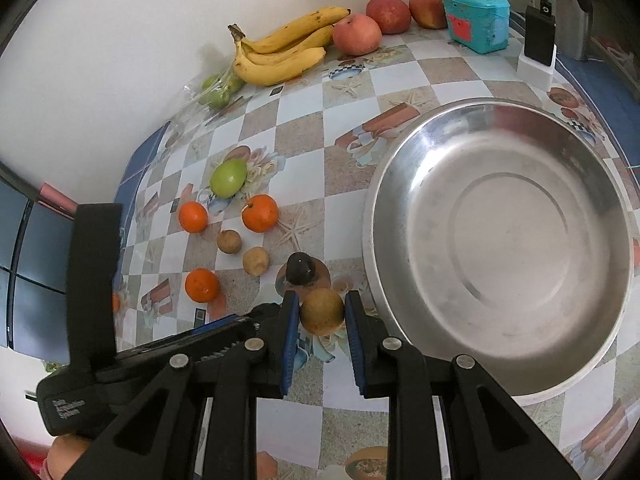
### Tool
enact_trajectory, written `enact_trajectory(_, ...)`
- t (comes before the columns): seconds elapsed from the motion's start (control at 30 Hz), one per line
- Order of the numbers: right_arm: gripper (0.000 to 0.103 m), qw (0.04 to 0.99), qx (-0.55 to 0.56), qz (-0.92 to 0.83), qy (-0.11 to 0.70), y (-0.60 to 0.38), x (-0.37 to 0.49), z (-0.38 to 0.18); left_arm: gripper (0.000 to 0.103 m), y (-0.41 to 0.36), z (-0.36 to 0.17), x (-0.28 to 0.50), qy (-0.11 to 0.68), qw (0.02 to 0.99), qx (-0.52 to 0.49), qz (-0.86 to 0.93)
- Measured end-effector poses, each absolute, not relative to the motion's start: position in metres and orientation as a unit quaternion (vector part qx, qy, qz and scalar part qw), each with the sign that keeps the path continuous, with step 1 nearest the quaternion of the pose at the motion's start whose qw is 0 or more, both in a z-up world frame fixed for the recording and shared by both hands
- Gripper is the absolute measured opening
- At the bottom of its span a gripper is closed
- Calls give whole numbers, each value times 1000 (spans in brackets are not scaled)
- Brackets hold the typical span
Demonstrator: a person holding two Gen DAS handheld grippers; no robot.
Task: Organize fruits
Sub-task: 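Close the right tool on the tan fruit while the left tool grasps the dark fruit, then carry both fruits over the steel basin and open both tools to drop them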
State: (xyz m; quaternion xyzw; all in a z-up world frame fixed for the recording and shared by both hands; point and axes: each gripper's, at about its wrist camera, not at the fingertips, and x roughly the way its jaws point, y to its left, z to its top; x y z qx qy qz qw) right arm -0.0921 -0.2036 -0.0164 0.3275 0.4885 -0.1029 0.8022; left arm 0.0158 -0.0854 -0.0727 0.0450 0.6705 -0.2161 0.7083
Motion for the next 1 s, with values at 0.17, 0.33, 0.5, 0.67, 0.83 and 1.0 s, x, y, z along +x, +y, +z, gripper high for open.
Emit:
enact_trajectory(0.17,24,802,327,-102,489,-203,-92,-16,41,-89,-74,17,670,707,34,-222)
enact_trajectory(0.33,24,803,327,-101,487,-203,-92,-16,32,-89,-76,18,669,709,28,-222)
enact_trajectory(0.5,24,803,328,-100,487,-203,-91,-16,28,-81,-79,21,673,706,15,-220)
enact_trajectory(0.67,24,804,329,-100,486,-203,-92,-15,28,-75,-81,24,674,706,1,-216)
enact_trajectory(0.83,24,805,330,-99,483,-204,-93,-15,28,-63,-66,30,663,717,-24,-213)
enact_trajectory(1.0,24,804,335,-118,476,-216,-98,-12,28,-62,-50,29,641,734,-30,-224)
